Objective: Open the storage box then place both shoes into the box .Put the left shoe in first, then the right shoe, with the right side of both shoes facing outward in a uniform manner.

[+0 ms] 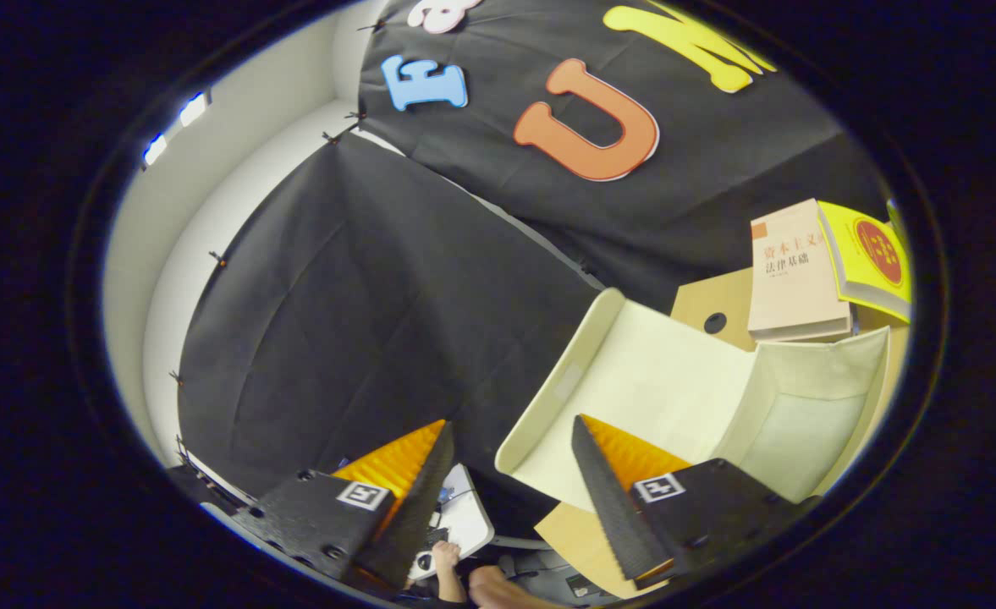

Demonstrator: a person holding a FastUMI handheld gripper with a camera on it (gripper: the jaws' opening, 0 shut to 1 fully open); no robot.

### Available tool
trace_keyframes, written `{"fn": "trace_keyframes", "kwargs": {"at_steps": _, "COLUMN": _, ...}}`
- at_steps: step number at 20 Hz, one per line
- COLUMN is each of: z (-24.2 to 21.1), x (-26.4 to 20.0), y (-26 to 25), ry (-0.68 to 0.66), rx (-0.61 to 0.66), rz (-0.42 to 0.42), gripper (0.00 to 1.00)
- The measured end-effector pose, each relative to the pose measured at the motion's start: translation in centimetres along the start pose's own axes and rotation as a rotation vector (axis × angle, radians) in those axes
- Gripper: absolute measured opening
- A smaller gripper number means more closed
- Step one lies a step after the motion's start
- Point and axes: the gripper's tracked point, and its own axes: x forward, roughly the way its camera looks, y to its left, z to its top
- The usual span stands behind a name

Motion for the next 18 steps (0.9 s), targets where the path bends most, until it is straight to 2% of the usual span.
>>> {"fn": "trace_keyframes", "kwargs": {"at_steps": 1, "z": -0.5, "x": -0.1, "y": 0.2, "ry": 0.003, "rx": -0.042, "rz": -0.029, "gripper": 1.00}}
{"fn": "trace_keyframes", "kwargs": {"at_steps": 6, "z": -1.7, "x": -3.9, "y": -2.0, "ry": -0.004, "rx": -0.153, "rz": -0.169, "gripper": 1.00}}
{"fn": "trace_keyframes", "kwargs": {"at_steps": 12, "z": -3.5, "x": -9.5, "y": -7.4, "ry": 0.061, "rx": -0.156, "rz": -0.311, "gripper": 1.00}}
{"fn": "trace_keyframes", "kwargs": {"at_steps": 16, "z": -4.4, "x": -13.5, "y": -13.3, "ry": 0.102, "rx": -0.173, "rz": -0.468, "gripper": 0.99}}
{"fn": "trace_keyframes", "kwargs": {"at_steps": 18, "z": -5.7, "x": -15.3, "y": -15.5, "ry": 0.155, "rx": -0.143, "rz": -0.507, "gripper": 0.98}}
